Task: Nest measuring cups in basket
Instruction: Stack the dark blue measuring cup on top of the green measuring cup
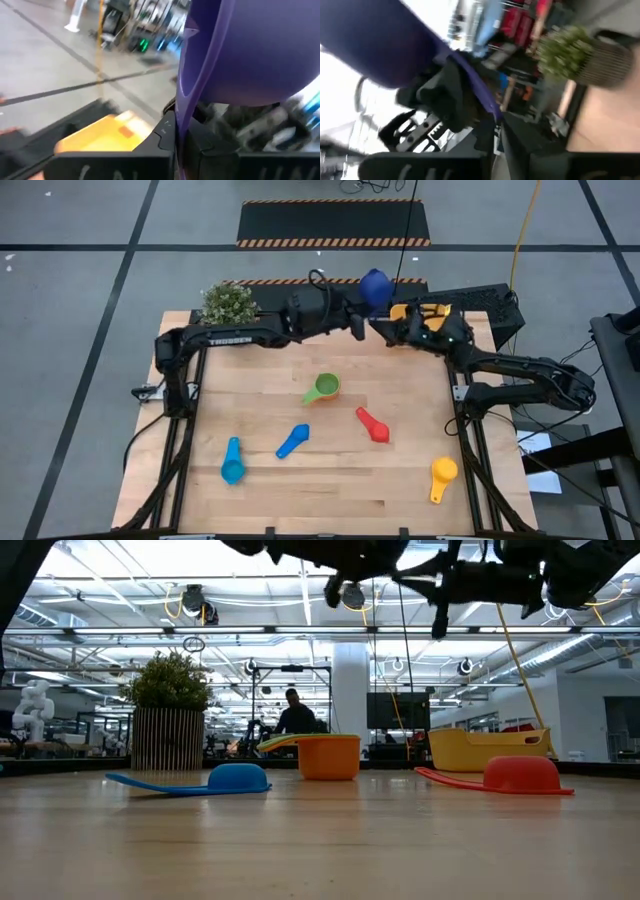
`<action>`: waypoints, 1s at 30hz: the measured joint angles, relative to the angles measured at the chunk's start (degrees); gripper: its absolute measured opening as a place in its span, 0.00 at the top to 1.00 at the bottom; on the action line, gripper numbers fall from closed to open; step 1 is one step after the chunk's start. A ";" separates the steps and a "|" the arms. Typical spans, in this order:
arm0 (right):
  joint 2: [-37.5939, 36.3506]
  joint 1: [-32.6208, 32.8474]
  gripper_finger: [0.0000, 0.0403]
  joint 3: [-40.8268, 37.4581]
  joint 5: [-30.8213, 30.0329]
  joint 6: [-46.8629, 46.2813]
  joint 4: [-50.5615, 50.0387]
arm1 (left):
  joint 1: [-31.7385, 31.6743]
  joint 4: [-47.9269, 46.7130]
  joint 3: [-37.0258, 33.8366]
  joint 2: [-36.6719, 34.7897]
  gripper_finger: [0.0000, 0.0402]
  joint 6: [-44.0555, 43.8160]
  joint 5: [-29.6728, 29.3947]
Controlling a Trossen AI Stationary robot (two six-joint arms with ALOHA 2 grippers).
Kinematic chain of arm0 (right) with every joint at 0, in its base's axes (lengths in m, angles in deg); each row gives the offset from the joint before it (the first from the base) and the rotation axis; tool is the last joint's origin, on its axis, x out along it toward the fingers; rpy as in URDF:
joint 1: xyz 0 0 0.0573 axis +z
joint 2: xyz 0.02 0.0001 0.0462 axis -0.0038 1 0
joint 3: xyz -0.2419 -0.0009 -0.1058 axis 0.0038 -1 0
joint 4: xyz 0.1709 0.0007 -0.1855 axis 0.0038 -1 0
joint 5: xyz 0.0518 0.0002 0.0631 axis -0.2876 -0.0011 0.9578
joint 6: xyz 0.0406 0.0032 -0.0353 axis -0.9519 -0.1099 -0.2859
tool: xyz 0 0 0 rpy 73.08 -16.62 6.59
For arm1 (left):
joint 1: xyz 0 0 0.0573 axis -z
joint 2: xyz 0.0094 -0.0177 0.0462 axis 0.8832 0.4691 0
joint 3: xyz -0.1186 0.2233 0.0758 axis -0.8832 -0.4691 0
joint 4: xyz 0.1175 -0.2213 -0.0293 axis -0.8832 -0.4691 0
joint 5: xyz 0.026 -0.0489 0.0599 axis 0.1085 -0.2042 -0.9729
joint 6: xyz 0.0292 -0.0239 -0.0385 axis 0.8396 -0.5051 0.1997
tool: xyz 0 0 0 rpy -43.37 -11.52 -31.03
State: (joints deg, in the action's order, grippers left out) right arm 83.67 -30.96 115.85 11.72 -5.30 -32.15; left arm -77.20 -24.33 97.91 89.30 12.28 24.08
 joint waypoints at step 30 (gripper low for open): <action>2.12 7.34 0.56 6.12 -9.44 -27.02 -15.15 | 10.88 -59.25 -0.04 -13.50 0.99 44.12 -35.92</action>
State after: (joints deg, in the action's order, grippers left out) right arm 85.79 -23.62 121.97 2.28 -32.33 -47.31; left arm -66.33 -83.58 97.87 75.80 56.40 -11.84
